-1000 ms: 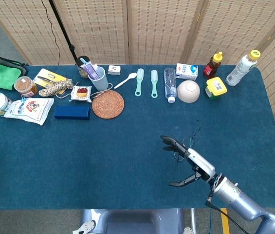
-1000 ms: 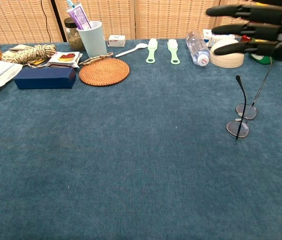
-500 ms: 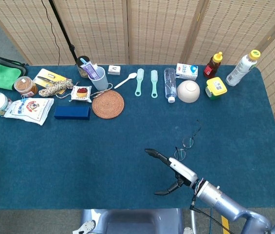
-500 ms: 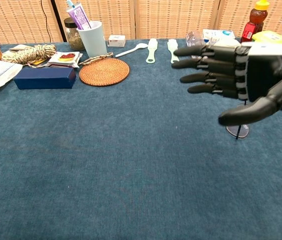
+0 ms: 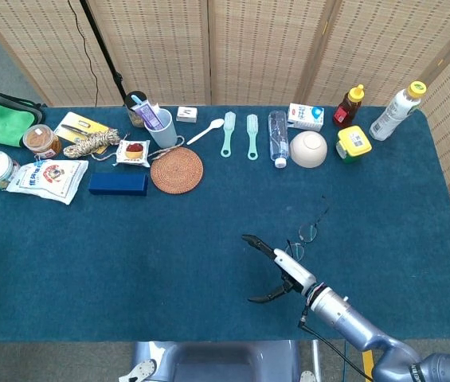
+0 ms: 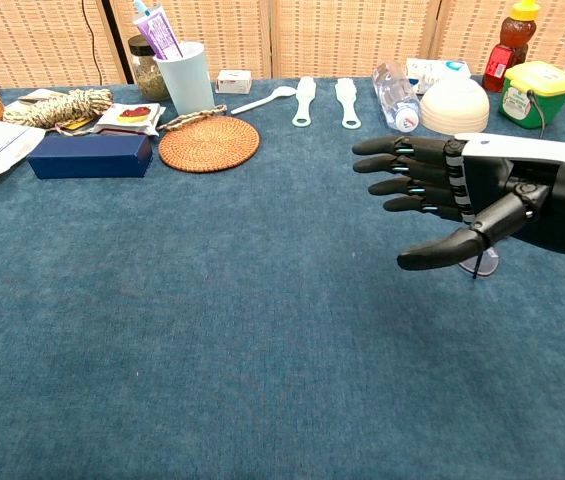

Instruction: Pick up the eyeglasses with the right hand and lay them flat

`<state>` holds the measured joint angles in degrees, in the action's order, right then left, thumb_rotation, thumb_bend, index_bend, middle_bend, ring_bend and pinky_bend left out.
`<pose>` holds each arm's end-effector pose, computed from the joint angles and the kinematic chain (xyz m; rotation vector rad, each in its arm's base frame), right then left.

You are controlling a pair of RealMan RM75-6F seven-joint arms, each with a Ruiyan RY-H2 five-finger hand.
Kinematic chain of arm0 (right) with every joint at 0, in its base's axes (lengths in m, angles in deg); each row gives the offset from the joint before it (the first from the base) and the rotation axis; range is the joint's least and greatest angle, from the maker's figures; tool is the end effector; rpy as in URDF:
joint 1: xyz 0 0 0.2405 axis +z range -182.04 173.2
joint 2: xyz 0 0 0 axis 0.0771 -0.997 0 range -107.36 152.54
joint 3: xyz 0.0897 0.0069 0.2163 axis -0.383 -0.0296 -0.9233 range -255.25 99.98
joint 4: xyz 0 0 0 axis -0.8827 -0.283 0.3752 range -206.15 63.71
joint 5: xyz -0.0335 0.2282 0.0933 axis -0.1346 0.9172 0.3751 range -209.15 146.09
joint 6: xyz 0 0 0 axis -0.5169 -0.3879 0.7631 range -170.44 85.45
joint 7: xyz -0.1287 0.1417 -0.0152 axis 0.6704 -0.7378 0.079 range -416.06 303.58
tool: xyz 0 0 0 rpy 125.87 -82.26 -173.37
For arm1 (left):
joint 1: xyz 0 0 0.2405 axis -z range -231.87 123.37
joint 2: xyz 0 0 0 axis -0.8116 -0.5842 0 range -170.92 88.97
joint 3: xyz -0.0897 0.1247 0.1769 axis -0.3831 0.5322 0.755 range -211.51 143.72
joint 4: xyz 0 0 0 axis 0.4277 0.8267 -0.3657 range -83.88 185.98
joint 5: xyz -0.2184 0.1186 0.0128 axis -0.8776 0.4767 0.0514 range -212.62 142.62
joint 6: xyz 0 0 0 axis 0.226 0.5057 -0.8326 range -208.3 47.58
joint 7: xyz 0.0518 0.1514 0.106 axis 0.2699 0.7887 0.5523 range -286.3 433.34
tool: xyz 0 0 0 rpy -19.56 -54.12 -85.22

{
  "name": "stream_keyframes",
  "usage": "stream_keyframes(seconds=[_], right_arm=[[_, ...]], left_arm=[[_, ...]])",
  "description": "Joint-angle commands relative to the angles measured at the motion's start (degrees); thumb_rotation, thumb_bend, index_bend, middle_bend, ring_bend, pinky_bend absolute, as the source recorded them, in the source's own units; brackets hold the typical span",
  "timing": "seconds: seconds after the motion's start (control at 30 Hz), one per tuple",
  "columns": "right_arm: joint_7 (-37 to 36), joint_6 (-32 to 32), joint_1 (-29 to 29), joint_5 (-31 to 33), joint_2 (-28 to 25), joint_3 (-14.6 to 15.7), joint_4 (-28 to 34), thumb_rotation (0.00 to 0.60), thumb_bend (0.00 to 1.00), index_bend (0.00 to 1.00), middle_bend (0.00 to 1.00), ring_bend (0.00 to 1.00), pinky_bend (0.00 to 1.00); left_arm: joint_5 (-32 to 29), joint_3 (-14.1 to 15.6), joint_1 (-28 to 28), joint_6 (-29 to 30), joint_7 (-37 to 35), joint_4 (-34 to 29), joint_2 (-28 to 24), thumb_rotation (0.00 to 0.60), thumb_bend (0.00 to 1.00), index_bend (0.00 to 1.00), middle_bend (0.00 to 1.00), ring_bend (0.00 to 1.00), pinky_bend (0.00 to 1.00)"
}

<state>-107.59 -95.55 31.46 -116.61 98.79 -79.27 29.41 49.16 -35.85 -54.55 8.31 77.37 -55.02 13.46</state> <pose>-0.1148 -0.2844 -0.0622 1.5751 -2.1889 1.3931 -0.2907 0.1978 0.1499 -1.2897 -0.9374 -0.8517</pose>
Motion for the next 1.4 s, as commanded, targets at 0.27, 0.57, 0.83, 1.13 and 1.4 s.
stream_keyframes(seconds=[0.27, 0.57, 0.83, 1.13, 1.4], right_arm=[[5.4, -2.5, -3.7, 4.4, -0.5, 0.3, -1.3, 0.6, 0.13, 0.0, 0.0, 0.0, 0.0], [5.0, -5.5, -7.1, 6.5, -1.3, -0.1, -2.8, 0.6, 0.13, 0.0, 0.0, 0.0, 0.0], [3.8, -6.7, -9.0, 6.9, -2.0, -0.7, -4.1, 0.6, 0.13, 0.0, 0.0, 0.0, 0.0], [-1.4, -6.3, -10.1, 7.4, -3.6, -2.4, -5.4, 0.6, 0.13, 0.0, 0.0, 0.0, 0.0], [-13.1, -1.9, -9.3, 6.1, -5.6, -3.7, -10.0, 0.6, 0.13, 0.0, 0.0, 0.0, 0.0]], left_arm=[[0.3, 0.0, 0.2, -0.2, 0.1, -0.1, 0.2, 0.6, 0.34, 0.13, 0.08, 0.08, 0.0], [0.5, -0.1, 0.5, -0.3, 0.5, -0.4, 0.4, 0.6, 0.34, 0.13, 0.08, 0.08, 0.0], [0.5, 0.0, 0.5, -0.4, 0.7, -0.6, 0.3, 0.6, 0.34, 0.13, 0.08, 0.08, 0.0], [0.4, 0.1, 0.6, -0.7, 0.6, -0.5, 0.5, 0.6, 0.34, 0.13, 0.08, 0.08, 0.0], [0.4, 0.2, 0.6, -0.6, 0.3, -0.5, 0.4, 0.6, 0.34, 0.12, 0.08, 0.08, 0.0]])
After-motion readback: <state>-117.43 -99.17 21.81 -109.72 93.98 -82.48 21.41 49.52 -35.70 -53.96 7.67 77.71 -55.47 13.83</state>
